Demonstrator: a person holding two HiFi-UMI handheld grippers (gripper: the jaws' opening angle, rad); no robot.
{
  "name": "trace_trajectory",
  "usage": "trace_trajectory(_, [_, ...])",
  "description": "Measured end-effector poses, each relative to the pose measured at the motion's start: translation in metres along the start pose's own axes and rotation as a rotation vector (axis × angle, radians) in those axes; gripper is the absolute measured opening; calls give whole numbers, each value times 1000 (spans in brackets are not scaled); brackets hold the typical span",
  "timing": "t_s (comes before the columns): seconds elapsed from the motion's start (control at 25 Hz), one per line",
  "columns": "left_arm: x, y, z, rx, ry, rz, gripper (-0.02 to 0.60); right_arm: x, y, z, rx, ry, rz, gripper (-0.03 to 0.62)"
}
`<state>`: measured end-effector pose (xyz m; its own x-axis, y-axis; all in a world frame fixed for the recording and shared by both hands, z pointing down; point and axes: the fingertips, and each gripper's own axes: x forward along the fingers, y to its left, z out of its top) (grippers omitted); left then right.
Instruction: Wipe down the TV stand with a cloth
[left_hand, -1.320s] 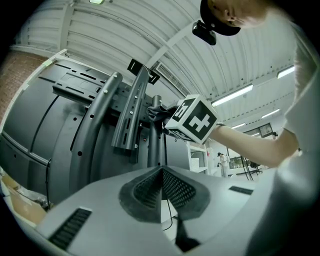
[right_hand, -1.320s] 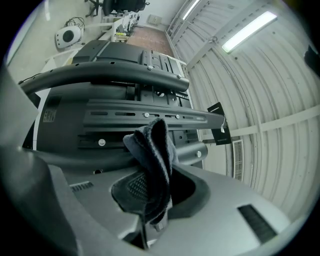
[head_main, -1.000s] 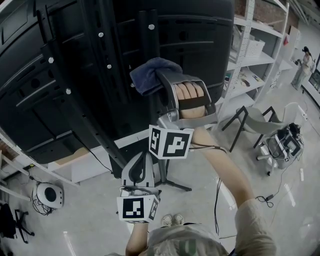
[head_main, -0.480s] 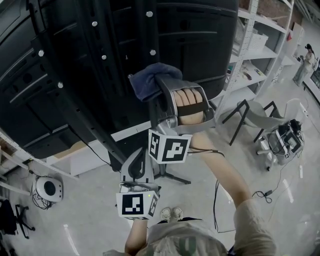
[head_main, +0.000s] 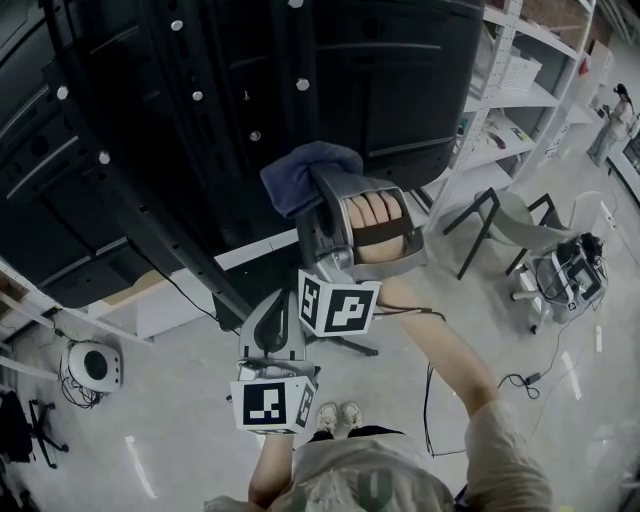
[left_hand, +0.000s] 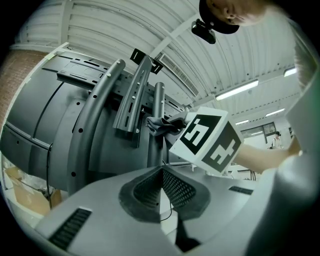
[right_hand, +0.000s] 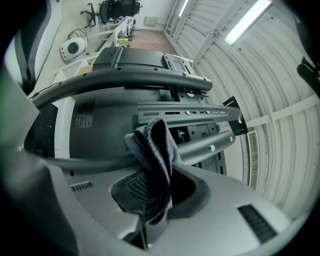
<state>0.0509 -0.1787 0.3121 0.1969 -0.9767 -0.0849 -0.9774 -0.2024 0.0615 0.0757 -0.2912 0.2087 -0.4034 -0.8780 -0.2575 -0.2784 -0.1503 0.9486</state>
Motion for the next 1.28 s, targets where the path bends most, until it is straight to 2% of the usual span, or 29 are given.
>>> trace_trajectory(0.52, [-10, 13, -36, 7, 65, 40, 15, -21, 68, -11, -7, 28, 128, 57])
trace_trajectory(0.96, [-15, 26, -51, -14, 84, 63, 15, -39, 120, -18, 9, 64, 205, 57])
trace_trajectory(1.28, [-8, 33, -68, -28, 129, 60, 15, -47, 159, -21, 27, 65, 253, 57])
